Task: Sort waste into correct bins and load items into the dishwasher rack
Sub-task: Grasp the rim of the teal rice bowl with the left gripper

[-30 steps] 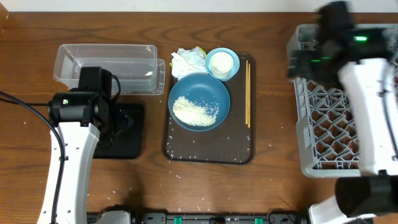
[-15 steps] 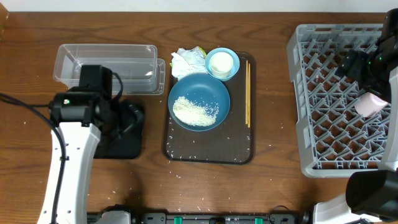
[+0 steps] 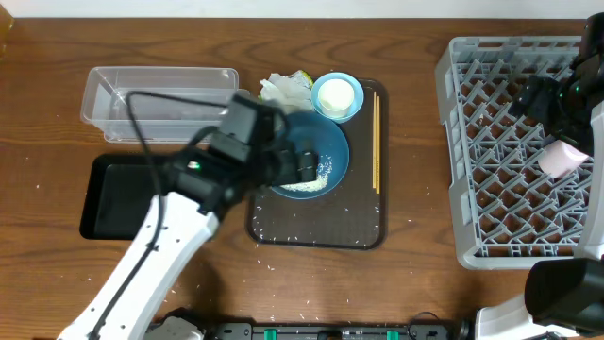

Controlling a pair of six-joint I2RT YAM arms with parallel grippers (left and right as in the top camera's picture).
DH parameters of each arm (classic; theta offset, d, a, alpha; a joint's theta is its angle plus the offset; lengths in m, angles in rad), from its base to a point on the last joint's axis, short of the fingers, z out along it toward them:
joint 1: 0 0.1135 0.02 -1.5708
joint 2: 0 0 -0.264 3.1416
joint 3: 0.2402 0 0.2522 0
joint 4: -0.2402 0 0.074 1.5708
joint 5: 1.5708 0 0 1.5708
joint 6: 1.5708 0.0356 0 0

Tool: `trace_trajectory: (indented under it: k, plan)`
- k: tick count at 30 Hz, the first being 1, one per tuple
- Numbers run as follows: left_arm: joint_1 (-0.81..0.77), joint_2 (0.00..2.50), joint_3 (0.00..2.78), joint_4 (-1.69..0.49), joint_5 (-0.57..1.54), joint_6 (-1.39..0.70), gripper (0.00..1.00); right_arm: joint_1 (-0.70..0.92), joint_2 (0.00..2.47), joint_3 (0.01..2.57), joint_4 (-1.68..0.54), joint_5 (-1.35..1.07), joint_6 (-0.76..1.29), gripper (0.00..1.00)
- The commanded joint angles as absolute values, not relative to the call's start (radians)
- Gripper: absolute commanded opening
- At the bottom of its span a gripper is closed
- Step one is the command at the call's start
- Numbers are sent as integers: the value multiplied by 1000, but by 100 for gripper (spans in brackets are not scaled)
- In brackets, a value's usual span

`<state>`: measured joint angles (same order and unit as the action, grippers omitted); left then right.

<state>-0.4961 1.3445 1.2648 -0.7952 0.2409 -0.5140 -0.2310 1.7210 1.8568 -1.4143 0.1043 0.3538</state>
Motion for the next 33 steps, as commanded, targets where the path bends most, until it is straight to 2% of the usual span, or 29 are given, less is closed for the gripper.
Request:
trace_trajectory:
  k: [1, 9, 15, 23, 27, 33]
  plan:
    - [-535, 1435, 1271, -755, 163, -480, 95, -234, 1720, 1869, -1414, 108, 359, 99]
    - [-654, 1753, 1361, -765, 135, -287, 94, -234, 1720, 1869, -1414, 108, 359, 99]
    - [-786, 1858, 1362, -723, -138, -285, 94, -235, 1720, 1869, -1414, 108, 359, 99]
    - [-828, 1930, 1362, -675, -152, -292, 93, -234, 1720, 1869, -1414, 108, 359, 99]
    - [-828, 1966, 1361, -667, -176, -292, 82, -234, 1720, 1869, -1414, 108, 359, 99]
    - [-828, 1974, 1361, -663, -177, -293, 57, -235, 1720, 1869, -1414, 108, 359, 99]
